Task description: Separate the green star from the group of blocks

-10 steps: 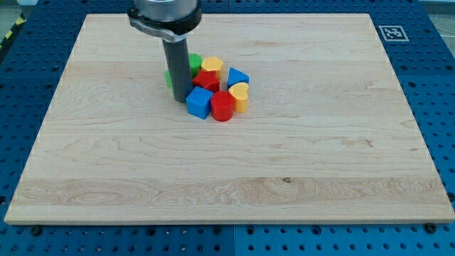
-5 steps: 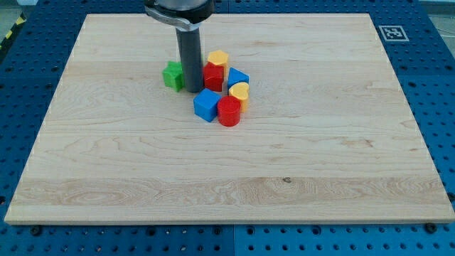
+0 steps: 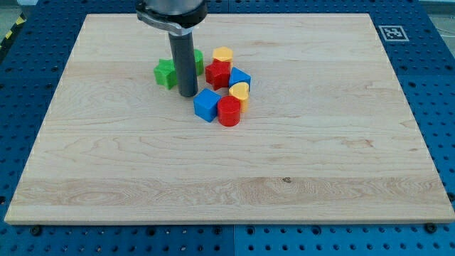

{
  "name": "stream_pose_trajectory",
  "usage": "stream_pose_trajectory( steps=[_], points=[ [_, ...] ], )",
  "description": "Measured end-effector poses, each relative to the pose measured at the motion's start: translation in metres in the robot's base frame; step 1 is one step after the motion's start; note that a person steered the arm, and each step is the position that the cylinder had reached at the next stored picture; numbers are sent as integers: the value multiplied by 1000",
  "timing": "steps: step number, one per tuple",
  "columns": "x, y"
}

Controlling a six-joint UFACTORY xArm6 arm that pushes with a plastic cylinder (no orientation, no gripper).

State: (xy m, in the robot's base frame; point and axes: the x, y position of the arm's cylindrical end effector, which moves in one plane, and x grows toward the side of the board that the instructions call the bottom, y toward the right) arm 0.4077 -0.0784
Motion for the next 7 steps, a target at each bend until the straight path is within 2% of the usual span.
stream_pose_trajectory(
  steps=[1, 4, 6, 7],
  points=[
    [-18, -25],
    [-21, -38],
    [-40, -43],
    [-71, -57]
  ],
)
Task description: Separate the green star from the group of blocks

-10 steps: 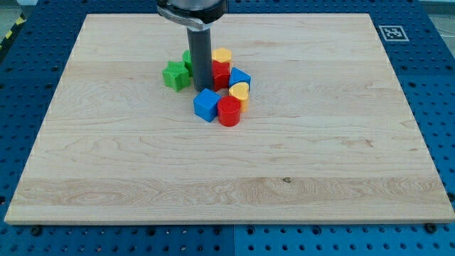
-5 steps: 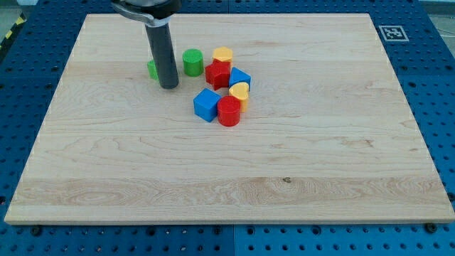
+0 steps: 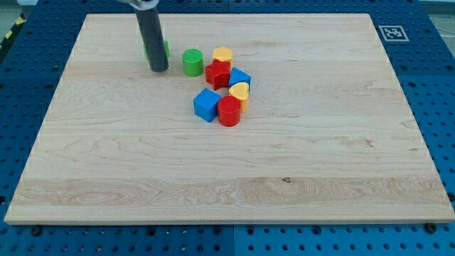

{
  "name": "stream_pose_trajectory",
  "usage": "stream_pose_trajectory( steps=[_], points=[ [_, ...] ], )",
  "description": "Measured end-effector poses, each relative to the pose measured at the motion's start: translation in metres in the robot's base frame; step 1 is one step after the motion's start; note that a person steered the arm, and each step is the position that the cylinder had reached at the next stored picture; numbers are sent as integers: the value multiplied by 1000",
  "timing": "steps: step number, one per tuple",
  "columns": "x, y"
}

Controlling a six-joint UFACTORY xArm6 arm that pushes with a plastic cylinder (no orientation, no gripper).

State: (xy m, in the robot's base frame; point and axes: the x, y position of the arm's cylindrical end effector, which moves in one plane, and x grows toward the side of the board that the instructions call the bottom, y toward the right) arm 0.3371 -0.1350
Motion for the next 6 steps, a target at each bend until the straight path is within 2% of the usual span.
stream_pose_trajectory(
  steps=[1, 2, 3, 4, 5, 6],
  points=[
    [-9, -6],
    [-9, 33],
    [-21, 27],
    [-51, -14],
    [-60, -25],
    [-39, -14]
  ],
)
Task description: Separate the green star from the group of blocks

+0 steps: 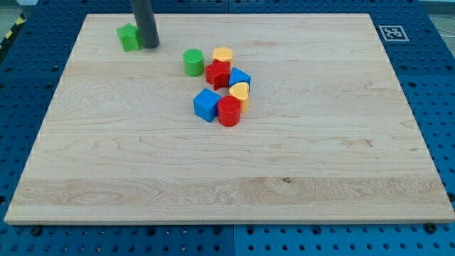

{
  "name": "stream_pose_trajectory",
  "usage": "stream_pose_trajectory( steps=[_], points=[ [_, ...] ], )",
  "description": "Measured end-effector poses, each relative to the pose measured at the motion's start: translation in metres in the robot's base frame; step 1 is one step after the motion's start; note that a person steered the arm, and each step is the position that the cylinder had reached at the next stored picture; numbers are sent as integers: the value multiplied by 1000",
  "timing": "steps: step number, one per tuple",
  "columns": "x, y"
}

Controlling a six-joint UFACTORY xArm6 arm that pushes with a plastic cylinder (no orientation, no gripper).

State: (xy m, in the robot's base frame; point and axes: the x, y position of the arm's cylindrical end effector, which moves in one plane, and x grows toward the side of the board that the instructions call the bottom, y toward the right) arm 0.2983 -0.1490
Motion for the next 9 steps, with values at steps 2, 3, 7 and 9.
stream_pose_trajectory(
  steps=[2, 3, 7, 9],
  points=[
    [27, -5],
    [20, -24],
    [-2, -38],
    [-23, -43]
  ],
)
